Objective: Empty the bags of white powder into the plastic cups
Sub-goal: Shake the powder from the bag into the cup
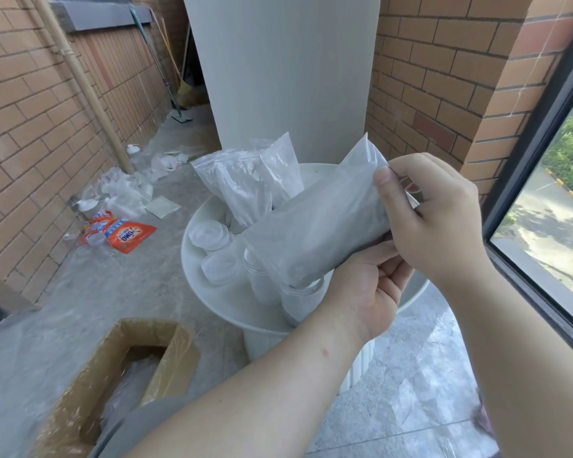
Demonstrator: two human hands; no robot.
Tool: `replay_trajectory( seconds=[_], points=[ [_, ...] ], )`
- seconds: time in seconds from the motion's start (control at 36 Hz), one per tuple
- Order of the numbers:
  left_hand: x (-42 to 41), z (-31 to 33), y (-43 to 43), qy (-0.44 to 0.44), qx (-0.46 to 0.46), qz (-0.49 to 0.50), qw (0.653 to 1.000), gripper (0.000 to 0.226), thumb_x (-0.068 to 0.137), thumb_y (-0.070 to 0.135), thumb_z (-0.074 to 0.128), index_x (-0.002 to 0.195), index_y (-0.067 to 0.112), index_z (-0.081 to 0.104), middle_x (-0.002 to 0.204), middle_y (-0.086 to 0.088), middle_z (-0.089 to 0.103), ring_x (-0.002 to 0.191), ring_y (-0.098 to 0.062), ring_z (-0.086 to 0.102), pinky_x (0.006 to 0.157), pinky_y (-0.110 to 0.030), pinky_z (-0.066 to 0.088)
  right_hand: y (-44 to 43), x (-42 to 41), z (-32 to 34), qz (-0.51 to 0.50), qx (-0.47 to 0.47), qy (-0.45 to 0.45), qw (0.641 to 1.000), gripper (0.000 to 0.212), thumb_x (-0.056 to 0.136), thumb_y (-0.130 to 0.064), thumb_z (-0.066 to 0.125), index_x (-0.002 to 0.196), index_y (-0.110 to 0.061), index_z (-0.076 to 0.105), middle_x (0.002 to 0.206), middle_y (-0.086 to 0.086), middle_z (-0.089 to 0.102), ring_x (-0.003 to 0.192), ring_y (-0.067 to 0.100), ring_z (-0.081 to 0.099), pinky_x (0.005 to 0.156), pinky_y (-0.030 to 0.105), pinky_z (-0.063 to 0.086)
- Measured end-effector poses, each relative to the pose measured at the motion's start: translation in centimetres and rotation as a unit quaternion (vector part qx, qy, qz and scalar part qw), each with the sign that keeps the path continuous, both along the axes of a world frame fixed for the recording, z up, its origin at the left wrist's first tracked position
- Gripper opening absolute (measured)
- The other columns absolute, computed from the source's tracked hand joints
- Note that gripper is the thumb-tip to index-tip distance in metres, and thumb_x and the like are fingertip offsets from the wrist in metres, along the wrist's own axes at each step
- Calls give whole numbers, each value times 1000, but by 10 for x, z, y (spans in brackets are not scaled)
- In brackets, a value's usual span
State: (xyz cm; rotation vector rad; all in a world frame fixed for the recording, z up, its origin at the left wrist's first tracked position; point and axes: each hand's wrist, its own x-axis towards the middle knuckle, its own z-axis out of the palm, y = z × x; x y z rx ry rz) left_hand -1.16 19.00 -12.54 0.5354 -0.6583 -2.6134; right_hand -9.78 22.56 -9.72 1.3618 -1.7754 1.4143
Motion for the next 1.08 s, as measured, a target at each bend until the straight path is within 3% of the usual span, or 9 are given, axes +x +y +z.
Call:
replay_trajectory(
  seconds=[0.36,0.53,0.81,1.08],
  points=[
    [0,-3,-1,-7,0,13,1000,47,92,-12,51,64,14,78,79,1,76,70,-8,73,68,-21,59,-5,6,4,-9,-6,-1,1000,24,103,-23,55,88,-6,65,80,-5,56,78,18,53,72,31,44],
    [0,-1,0,-7,1,13,1000,49,92,-12,51,61,14,78,76,2,76,68,-7,73,68,-21,59,-5,5,4,-14,-1,-2,1000,25,103,-24,55,88,-6,65,80,-2,58,78,21,54,72,36,46],
    [1,0,0,-7,7,11,1000,47,92,-11,53,61,14,78,77,1,76,69,-8,73,66,-20,59,-6,5,4,-18,-8,-3,1000,26,104,-23,54,88,-5,65,80,-1,58,78,22,53,71,34,44],
    [2,1,1,-12,36,8,999,33,90,-13,52,82,10,75,84,-2,76,71,-10,73,63,-20,57,-7,7,3,-22,-17,14,1000,27,104,-20,53,86,-3,63,77,5,57,75,24,51,69,34,41]
  ],
)
